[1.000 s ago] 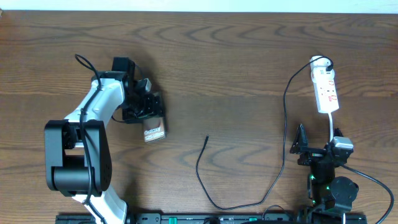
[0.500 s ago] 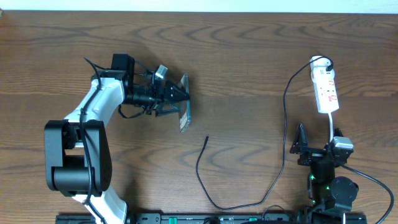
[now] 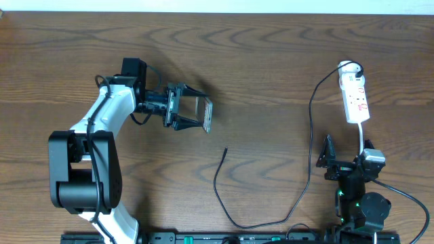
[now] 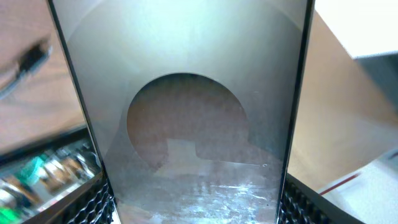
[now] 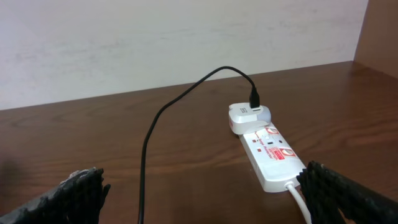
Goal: Plug charger to phone and switch on socket
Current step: 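Lift the phone with the left gripper and turn it upright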
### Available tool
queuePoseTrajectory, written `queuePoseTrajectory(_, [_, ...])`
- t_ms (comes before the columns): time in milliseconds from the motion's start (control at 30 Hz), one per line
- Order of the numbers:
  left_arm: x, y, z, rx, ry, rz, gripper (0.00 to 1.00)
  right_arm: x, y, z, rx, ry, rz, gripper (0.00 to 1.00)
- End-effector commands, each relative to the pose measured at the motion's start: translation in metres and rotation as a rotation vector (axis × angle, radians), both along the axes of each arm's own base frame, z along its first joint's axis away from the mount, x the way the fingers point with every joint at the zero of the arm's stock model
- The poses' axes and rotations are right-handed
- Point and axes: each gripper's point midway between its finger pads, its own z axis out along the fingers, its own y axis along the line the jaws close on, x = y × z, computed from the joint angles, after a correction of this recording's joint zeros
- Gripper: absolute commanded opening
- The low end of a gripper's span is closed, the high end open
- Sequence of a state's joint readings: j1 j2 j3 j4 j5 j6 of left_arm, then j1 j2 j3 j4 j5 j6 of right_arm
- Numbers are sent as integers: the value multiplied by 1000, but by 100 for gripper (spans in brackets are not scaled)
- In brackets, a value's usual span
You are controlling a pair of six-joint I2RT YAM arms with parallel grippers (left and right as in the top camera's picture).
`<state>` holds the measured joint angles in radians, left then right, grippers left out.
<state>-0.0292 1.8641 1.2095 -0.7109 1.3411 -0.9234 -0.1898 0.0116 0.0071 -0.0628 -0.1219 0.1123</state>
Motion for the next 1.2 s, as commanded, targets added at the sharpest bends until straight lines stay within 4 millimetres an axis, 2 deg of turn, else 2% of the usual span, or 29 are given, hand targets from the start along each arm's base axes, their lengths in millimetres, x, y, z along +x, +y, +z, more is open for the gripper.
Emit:
queuePoseTrajectory(0, [4, -3, 29, -65, 133, 39, 8, 0, 2, 0, -14, -1, 6, 99])
queuePoseTrajectory(400, [3, -3, 30, -71, 220, 60, 8, 0, 2, 0, -14, -1, 6, 99])
queuePoseTrajectory(500, [2, -4, 37, -112, 257, 57, 8, 0, 2, 0, -14, -1, 6, 99])
queuePoseTrajectory(1167, [2, -4, 38, -115, 257, 56, 8, 0, 2, 0, -14, -1, 6, 99])
